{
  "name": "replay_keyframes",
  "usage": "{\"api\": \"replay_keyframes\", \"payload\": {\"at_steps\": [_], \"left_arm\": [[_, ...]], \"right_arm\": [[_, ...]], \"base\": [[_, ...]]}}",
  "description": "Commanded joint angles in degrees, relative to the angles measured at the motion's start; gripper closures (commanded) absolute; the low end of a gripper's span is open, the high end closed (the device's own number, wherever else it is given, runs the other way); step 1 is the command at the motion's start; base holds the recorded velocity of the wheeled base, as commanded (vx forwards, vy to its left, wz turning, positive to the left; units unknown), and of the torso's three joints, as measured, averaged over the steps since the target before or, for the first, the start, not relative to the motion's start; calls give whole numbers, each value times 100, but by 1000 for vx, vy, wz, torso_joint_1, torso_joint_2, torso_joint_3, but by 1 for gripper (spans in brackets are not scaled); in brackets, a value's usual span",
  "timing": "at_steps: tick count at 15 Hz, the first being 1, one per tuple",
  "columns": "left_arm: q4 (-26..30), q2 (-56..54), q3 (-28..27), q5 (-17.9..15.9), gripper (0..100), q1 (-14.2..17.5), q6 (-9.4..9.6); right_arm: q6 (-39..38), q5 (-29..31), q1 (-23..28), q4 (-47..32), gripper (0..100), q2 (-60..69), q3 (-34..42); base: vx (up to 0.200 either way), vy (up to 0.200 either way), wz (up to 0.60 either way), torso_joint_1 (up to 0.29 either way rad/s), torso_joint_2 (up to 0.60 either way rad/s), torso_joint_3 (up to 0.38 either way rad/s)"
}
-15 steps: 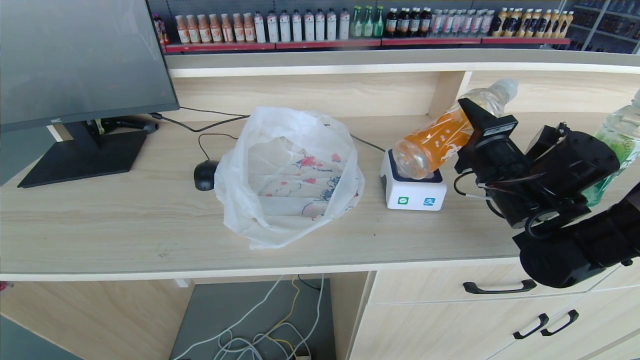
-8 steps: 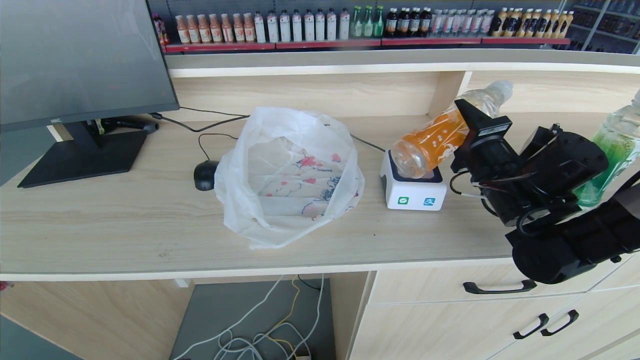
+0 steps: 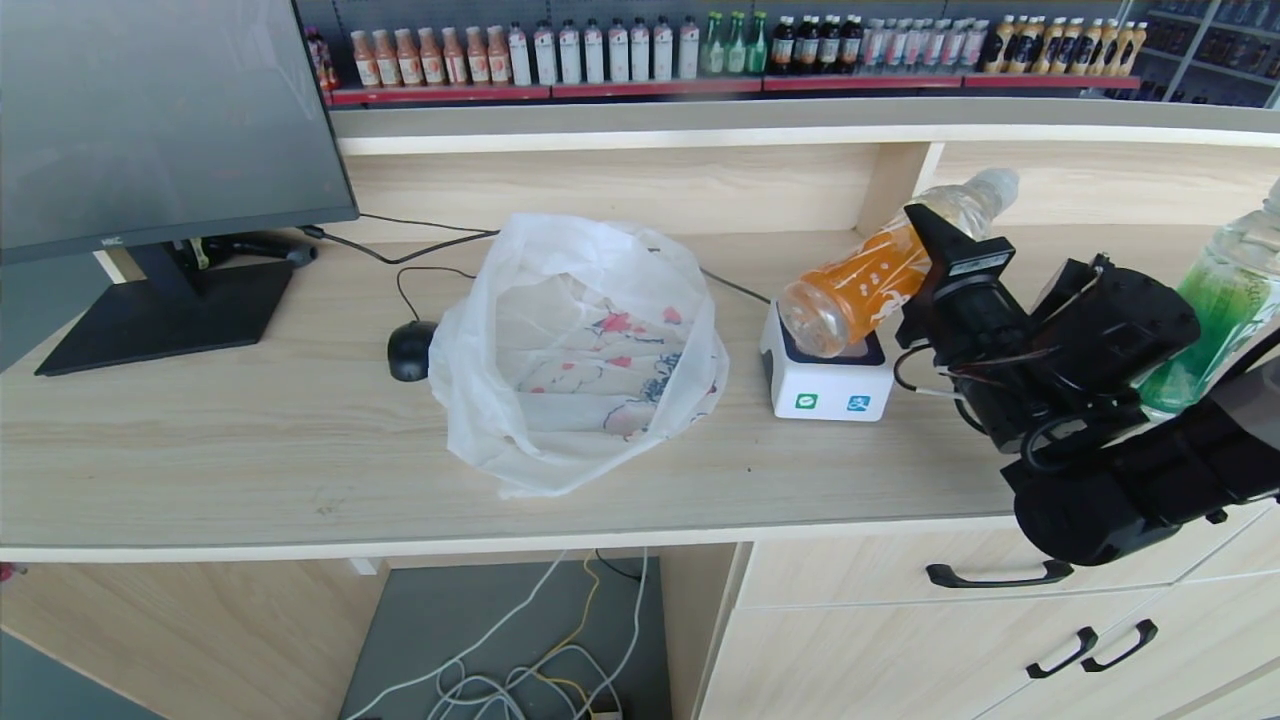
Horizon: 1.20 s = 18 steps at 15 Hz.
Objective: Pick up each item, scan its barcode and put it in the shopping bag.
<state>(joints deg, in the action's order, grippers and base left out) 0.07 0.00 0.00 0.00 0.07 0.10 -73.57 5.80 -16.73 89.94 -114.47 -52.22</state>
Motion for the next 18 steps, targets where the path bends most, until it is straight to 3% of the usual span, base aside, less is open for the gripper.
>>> {"api": "replay_keyframes", "payload": {"at_steps": [1,18], "left_arm": [[1,0,0,0,0,1,-1],[1,0,0,0,0,1,-1]], "right_arm": [[-43,26,-59,6,100,4,2],[-237,44,-340,6,100,338,134]], "base": [[0,0,0,0,0,0],[0,0,0,0,0,0]]}}
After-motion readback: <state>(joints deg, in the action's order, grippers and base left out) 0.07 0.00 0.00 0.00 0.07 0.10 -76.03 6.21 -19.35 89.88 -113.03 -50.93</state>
